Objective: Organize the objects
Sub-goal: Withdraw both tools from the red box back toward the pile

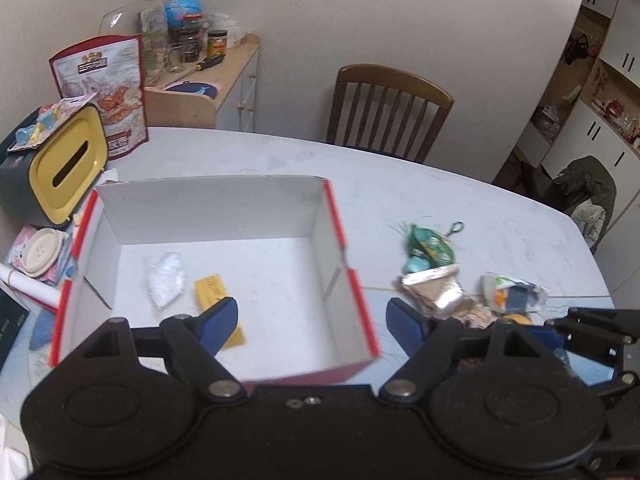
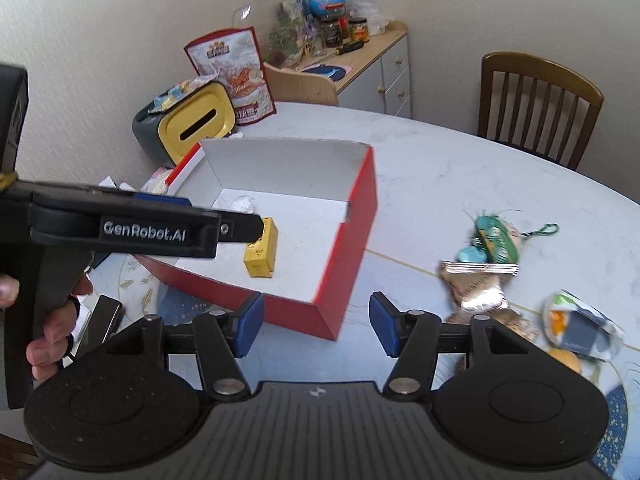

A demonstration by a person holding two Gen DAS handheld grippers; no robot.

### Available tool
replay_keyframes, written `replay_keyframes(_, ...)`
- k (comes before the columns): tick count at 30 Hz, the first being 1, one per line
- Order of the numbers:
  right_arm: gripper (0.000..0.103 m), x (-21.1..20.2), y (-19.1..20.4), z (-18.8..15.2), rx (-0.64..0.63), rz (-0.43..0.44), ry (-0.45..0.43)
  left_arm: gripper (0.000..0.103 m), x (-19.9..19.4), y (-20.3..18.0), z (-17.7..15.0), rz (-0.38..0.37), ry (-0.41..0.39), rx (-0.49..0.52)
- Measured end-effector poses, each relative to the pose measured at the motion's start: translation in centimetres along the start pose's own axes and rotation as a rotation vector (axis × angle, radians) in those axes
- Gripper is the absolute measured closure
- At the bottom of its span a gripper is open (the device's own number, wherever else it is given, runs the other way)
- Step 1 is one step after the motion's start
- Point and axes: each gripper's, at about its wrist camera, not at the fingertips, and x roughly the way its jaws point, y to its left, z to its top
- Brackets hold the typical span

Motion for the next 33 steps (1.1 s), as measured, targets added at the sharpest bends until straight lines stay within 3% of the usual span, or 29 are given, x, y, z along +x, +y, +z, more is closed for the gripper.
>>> replay_keyframes(8,0.037,-3.9,-3.5,-1.7,0.014,0.03,-0.056,0.013,-1.2,-4.2,-1.7,-0.002,-0.04,0.02)
replay_keyframes(18,0.027,-7.0,-8.4,-4.3,0.011,0.001,-0.111,0.001,-1.3,-9.3,-3.5,-0.01,-0.073,0.073)
replay_keyframes(23,0.02,-8.4,-11.6,-6.1,0.036,-0.018,-0.136,0.001,-1.0,-11.6,-4.2,-0.017,-0.077,0.1)
replay_keyframes(33,0.019,-8.3,-15.9,-10.2,0.017,-0.092,-0.113,0.0,1.2,-14.8,-5.9,-0.059,-0.068,0.133)
